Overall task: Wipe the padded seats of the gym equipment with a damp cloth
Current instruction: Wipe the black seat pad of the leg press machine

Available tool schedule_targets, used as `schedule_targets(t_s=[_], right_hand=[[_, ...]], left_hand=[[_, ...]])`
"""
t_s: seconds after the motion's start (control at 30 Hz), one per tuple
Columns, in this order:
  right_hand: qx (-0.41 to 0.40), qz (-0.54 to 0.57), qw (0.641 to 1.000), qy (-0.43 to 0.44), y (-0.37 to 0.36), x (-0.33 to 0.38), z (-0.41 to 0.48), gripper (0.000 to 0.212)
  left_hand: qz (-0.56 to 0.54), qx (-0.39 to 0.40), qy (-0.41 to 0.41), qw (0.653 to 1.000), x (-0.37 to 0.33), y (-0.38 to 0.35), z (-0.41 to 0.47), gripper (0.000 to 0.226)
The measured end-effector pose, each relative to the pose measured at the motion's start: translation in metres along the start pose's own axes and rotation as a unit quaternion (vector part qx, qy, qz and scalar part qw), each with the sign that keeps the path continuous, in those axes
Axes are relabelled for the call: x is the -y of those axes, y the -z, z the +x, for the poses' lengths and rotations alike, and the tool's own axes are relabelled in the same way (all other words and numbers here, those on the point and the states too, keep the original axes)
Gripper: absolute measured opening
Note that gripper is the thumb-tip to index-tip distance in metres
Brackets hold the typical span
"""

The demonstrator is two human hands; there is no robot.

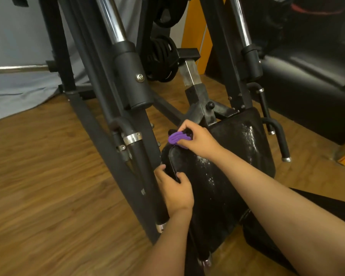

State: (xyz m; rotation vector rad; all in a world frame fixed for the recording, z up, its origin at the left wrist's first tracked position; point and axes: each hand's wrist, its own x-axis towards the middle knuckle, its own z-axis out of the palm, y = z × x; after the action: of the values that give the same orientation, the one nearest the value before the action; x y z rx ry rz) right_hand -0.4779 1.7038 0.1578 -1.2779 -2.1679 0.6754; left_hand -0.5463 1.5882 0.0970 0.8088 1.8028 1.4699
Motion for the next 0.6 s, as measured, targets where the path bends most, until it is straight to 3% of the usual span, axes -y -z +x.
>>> schedule_targets(t_s=[0.13,0.33,0.6], right_hand=[[0.003,0.025,1.000,0.002,-0.009,0.009,-0.015,0.017],[0.036,-0.082,0.996,0.022,-0.017,0.027,-0.002,0.017],[0.143,-0.153,0.976,0.063,-0.030,0.031,0.026,0.022]], left_hand=[[-0.050,0.024,0.022,0.998,0.003,0.000,0.002,0.044],[-0.117,0.027,0.044,0.992,0.003,0.002,0.001,0.045],[-0.131,-0.009,0.027,0.991,0.007,-0.004,0.005,0.040]])
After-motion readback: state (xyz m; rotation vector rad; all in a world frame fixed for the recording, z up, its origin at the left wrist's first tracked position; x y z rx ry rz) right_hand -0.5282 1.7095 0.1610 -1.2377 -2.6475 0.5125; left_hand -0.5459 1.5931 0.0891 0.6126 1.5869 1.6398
